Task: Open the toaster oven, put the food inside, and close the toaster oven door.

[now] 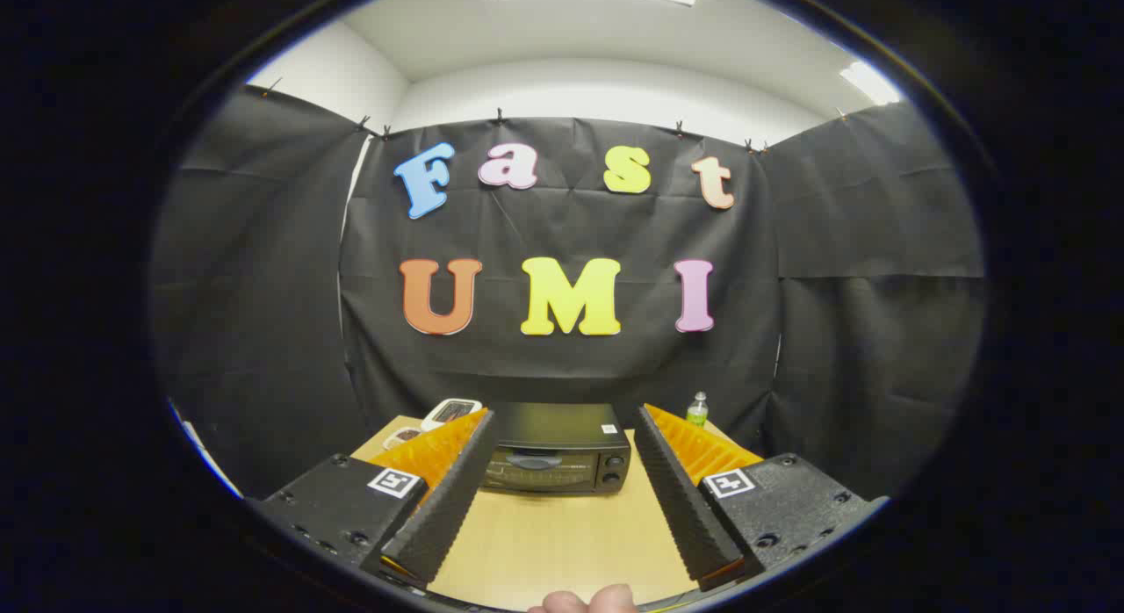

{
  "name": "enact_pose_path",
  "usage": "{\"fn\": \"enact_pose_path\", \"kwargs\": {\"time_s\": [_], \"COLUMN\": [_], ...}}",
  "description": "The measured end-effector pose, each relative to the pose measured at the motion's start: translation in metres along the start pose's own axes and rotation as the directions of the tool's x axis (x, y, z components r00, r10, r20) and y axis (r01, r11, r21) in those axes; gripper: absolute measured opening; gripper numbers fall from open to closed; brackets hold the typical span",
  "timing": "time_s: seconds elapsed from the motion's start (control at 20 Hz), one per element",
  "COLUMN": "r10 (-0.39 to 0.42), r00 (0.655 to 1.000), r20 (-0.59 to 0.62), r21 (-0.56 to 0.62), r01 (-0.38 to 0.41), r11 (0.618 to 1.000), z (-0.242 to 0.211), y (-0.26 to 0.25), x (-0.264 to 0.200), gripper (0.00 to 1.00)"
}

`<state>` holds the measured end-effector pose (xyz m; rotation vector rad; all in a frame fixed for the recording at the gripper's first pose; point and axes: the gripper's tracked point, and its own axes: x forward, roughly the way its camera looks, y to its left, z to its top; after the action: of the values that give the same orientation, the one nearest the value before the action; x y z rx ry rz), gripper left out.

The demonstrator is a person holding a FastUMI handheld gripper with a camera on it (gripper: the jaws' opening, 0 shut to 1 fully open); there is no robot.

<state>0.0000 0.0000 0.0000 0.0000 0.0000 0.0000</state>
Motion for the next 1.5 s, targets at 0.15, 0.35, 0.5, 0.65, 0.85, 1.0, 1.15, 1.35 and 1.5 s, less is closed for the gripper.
{"fn": "enact_pose_path", "kwargs": {"time_s": [0.15,0.35,0.5,0.65,0.85,1.0,1.15,1.35,1.5], "r10": [0.01,0.007,-0.018,-0.05,-0.138,-0.18,-0.228,-0.252,-0.219], "r00": [1.0,1.0,0.999,0.997,0.989,0.982,0.973,0.966,0.971], "r20": [-0.013,-0.02,-0.029,-0.052,-0.061,-0.05,-0.039,-0.058,-0.091], "r21": [0.007,0.016,0.015,0.062,0.097,0.075,0.062,0.076,0.099], "r01": [-0.01,-0.006,0.018,0.053,0.144,0.183,0.23,0.256,0.227], "r11": [1.0,1.0,1.0,0.997,0.985,0.98,0.971,0.964,0.969], "z": [-0.006,-0.009,-0.01,-0.016,-0.023,-0.021,-0.018,-0.026,-0.037], "y": [0.003,-0.001,-0.01,-0.023,-0.055,-0.069,-0.089,-0.099,-0.093], "x": [-0.003,-0.007,-0.008,-0.015,-0.027,-0.033,-0.043,-0.039,-0.019], "gripper": [1.0,1.0,1.0,1.0,1.0,1.0,1.0,1.0,1.0]}}
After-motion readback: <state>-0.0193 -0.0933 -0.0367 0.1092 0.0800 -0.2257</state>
